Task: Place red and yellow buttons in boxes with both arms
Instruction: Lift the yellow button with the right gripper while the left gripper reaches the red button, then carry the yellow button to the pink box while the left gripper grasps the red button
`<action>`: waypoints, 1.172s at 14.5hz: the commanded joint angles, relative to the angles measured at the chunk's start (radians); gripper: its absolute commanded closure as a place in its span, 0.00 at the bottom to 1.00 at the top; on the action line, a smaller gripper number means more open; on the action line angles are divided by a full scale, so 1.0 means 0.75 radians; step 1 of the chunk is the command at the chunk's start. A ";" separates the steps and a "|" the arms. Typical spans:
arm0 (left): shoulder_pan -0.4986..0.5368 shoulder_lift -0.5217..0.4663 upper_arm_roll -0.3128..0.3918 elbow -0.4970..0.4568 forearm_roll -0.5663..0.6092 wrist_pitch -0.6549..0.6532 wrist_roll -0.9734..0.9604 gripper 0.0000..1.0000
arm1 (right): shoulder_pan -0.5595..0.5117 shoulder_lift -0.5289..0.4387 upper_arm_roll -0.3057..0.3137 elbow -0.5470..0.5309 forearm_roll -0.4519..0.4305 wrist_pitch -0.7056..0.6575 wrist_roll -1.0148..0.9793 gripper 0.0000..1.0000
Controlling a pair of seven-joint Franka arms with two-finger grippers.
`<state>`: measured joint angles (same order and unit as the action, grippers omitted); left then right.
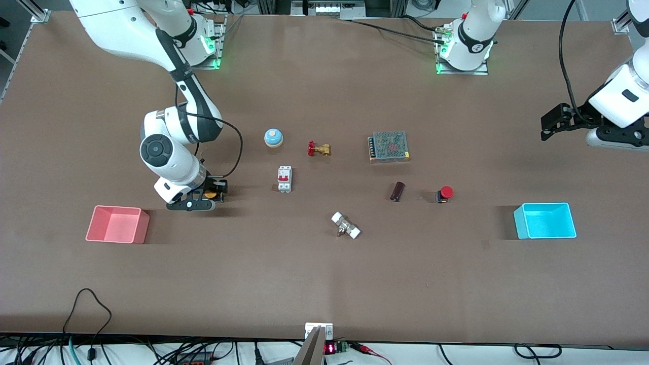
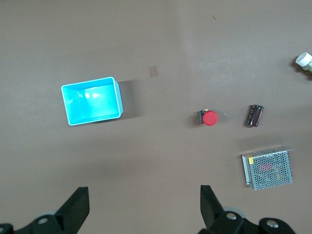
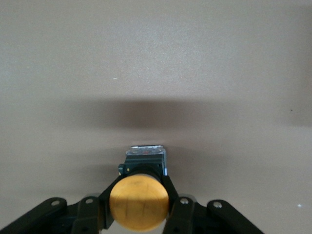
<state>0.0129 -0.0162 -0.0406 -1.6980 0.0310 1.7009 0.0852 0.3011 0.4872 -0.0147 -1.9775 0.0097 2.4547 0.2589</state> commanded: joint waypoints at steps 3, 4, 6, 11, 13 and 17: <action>-0.023 0.111 -0.019 0.037 0.002 -0.106 0.011 0.00 | 0.002 -0.001 0.003 0.000 -0.019 0.010 0.009 0.73; -0.042 0.144 -0.028 0.035 0.002 -0.114 0.011 0.00 | 0.002 -0.003 0.003 0.004 -0.019 0.008 0.009 0.73; -0.072 0.236 -0.032 0.037 -0.002 -0.055 -0.044 0.00 | 0.002 -0.018 0.003 0.015 -0.019 0.002 -0.001 0.73; -0.140 0.465 -0.030 -0.002 0.000 0.243 -0.224 0.00 | -0.062 -0.112 0.003 0.147 -0.017 -0.229 -0.028 0.73; -0.152 0.518 -0.032 -0.043 0.000 0.360 -0.255 0.00 | -0.131 -0.122 -0.001 0.260 -0.015 -0.350 -0.107 0.73; -0.212 0.531 -0.030 -0.312 0.002 0.791 -0.340 0.03 | -0.256 -0.106 -0.009 0.454 -0.015 -0.558 -0.198 0.73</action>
<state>-0.1222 0.4114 -0.0684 -1.8161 0.0305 2.1585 -0.1294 0.1445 0.3902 -0.0303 -1.7084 0.0089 2.1056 0.1306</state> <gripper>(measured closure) 0.026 0.648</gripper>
